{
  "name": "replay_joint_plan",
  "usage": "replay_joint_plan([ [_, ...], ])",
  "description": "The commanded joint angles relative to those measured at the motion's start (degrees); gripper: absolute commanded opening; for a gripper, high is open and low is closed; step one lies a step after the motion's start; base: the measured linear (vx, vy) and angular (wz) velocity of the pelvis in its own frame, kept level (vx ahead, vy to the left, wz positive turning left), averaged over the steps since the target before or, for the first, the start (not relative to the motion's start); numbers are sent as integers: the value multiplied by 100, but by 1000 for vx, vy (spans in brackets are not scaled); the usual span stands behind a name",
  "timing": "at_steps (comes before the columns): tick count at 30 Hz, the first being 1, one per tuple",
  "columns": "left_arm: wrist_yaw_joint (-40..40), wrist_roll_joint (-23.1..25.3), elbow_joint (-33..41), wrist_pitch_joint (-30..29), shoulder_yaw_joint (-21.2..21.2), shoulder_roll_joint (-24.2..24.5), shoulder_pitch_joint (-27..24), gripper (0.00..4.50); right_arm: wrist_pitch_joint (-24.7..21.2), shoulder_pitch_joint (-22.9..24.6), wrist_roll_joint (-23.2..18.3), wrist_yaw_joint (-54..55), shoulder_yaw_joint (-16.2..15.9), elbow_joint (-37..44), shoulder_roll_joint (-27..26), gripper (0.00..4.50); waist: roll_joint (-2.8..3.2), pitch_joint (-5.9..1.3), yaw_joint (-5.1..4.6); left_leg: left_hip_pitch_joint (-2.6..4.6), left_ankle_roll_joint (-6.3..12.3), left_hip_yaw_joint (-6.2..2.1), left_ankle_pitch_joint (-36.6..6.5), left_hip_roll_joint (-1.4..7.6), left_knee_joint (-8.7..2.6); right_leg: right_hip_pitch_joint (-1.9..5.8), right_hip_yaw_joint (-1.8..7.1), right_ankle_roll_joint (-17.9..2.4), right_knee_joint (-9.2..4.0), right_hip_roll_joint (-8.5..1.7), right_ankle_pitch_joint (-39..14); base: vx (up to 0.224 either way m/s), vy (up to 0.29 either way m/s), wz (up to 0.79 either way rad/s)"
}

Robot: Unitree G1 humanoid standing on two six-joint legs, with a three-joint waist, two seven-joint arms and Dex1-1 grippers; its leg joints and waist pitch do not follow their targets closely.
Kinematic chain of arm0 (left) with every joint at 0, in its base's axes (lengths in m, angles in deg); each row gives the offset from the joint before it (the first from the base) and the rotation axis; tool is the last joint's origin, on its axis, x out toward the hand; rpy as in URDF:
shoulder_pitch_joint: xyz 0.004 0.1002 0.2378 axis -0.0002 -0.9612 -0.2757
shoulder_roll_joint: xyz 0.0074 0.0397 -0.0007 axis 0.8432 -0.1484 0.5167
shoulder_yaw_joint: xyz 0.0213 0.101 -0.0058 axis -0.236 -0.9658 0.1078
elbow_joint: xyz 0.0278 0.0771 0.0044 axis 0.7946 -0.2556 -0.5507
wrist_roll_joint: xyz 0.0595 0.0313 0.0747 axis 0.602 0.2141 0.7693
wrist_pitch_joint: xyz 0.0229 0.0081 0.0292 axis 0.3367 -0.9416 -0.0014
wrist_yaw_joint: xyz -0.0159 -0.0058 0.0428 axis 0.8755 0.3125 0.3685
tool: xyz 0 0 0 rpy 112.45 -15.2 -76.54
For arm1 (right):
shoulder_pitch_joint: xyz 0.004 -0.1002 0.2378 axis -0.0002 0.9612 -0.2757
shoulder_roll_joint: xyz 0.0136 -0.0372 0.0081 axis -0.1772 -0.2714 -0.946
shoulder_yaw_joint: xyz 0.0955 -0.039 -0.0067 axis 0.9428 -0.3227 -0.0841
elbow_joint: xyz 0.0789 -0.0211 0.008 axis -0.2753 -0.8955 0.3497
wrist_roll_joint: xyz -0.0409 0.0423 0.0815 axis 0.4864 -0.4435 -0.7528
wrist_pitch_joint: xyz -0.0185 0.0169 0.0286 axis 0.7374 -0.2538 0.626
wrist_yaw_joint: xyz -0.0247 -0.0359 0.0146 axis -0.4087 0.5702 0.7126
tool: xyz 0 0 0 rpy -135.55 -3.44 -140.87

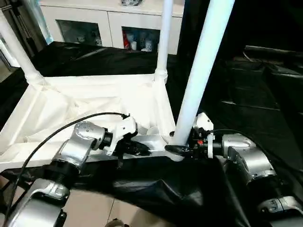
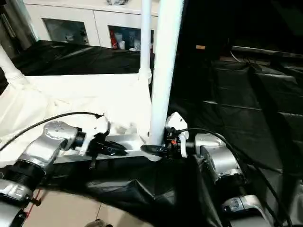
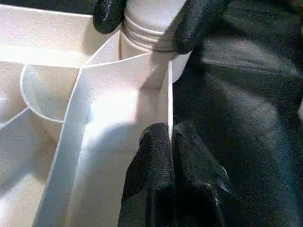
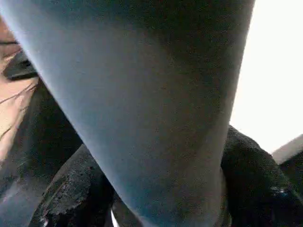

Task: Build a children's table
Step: Rotate leg to tighten

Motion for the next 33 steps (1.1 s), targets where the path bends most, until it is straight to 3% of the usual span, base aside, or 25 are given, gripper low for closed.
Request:
replay_joint_plan([
  [1, -592, -95, -33, -64, 124, -428, 325, 0, -29, -88, 187, 642, -143, -206, -310, 272, -46, -376, -37, 67, 215, -68, -976, 251, -406, 292, 373, -988, -453, -437, -1845, 0, 0, 0],
  [2, -736, -77, -92, -122, 148, -500, 389, 0, -19, -136, 244, 911, -96, -310, -401, 270, -56, -379, -56, 35, 164, -89, -976, 246, -414, 322, 362, -882, -471, -455, -2079, 0, 0, 0],
  [4, -1227, 6, -303, -248, 214, -709, 575, 0, -100, -276, 251, 1492, 55, -560, -676, 269, -49, -375, -74, 49, 170, -83, -992, 246, -416, 295, 369, -847, -486, -443, -2094, 0, 0, 0],
  [10, -2556, 197, -877, -525, 382, -1319, 1097, 0, -213, -731, 160, 3147, 510, -1236, -1572, 269, -43, -398, -129, 55, 131, -87, -891, 233, -409, 300, 366, -897, -472, -439, -1885, 0, 0, 0],
  [16, -2607, 215, -1025, -310, 368, -1495, 1212, 0, 180, -920, 239, 3391, 480, -1489, -1890, 269, -36, -423, -124, 19, 328, -77, -648, 238, -392, 334, 371, -1095, -378, -430, -1122, 0, 0, 0],
  [18, -2530, 200, -995, -285, 354, -1484, 1197, 0, 197, -918, 208, 3293, 477, -1459, -1892, 324, -40, -417, -128, 23, 362, -71, -685, 236, -392, 339, 373, -1120, -381, -429, -1121, 0, 0, 0],
  [23, -1794, 113, -747, -6, 184, -1293, 979, 0, 165, -871, 152, 2760, 465, -1266, -1735, 383, -46, -411, -147, 5, 390, -79, -781, 229, -397, 356, 371, -1063, -406, -439, -1342, 0, 0, 0],
  [27, -1319, 101, -577, 68, 83, -1086, 787, 0, 315, -770, 289, 2257, 228, -1153, -1376, 410, -28, -411, -184, 4, 427, -82, -731, 254, -396, 352, 375, -1167, -372, -430, -1107, 0, 0, 0],
  [28, -946, 32, -431, 108, 49, -876, 652, 0, 295, -623, 148, 1569, 125, -852, -995, 410, -30, -419, -175, 11, 475, -79, -724, 257, -387, 369, 371, -1221, -355, -425, -994, 0, 0, 0],
  [30, -854, 16, -395, 127, 41, -817, 620, 0, 267, -582, 91, 1372, 107, -755, -891, 410, -29, -422, -159, -7, 571, -69, -658, 271, -375, 370, 381, -1274, -324, -426, -793, 0, 0, 0],
  [33, -533, -68, -258, 200, 19, -661, 515, 0, 185, -483, -2, 920, 44, -527, -596, 410, -29, -410, -116, 8, 572, -60, -686, 279, -376, 358, 371, -1297, -338, -421, -915, 0, 0, 0],
])
